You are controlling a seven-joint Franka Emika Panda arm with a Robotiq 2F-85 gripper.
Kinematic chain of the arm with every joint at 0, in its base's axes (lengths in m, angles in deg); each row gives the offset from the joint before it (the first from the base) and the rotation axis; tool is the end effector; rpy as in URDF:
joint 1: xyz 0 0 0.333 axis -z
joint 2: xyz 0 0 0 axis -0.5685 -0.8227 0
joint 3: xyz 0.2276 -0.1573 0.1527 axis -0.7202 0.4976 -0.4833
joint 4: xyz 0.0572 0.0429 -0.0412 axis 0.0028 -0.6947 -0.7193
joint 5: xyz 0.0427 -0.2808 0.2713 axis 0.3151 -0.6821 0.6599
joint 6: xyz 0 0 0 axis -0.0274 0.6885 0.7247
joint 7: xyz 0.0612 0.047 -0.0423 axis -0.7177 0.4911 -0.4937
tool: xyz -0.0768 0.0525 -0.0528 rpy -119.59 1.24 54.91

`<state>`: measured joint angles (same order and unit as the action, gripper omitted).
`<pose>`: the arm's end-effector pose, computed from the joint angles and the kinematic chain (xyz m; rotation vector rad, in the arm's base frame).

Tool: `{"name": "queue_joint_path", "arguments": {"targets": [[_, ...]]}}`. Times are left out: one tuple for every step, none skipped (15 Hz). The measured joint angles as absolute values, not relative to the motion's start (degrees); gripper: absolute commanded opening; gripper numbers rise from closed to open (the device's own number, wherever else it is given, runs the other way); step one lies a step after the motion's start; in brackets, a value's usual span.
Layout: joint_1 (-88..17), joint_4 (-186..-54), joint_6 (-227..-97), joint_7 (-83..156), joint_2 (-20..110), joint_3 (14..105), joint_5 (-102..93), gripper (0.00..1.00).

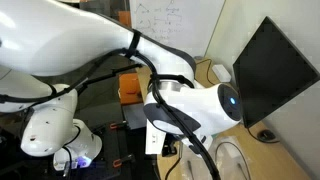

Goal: Put the blue marker inside the green bowl

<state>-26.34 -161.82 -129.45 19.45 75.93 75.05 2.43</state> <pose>0.3789 -0.1981 0.4095 -2.8437 0.3856 0.3585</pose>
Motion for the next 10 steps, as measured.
{"name": "queue_joint_path", "arguments": {"targets": [[-26.34,-161.79,-129.47,19.45,75.93,75.05,2.43,1.00],[-26.34,-161.78,-129.47,19.45,75.93,75.05,2.43,1.00],[-26.34,-161.78,-129.47,19.45,75.93,75.05,2.43,1.00],[-26.34,-161.78,-129.47,19.45,75.93,75.05,2.43,1.00],[-26.34,-161.78,-129.47,19.45,75.93,75.05,2.43,1.00],[-26.34,-161.78,-129.47,19.45,75.93,75.05,2.43,1.00],[-26.21,-161.80,-129.47,19.45,75.93,74.91,2.43,1.00],[-25.91,-161.81,-129.54,20.28,75.91,74.51,2.43,1.00],[-25.51,-161.88,-130.19,23.08,75.86,73.80,2.43,1.00],[-25.32,-162.03,-131.35,26.60,75.81,72.89,2.46,1.00]]}}
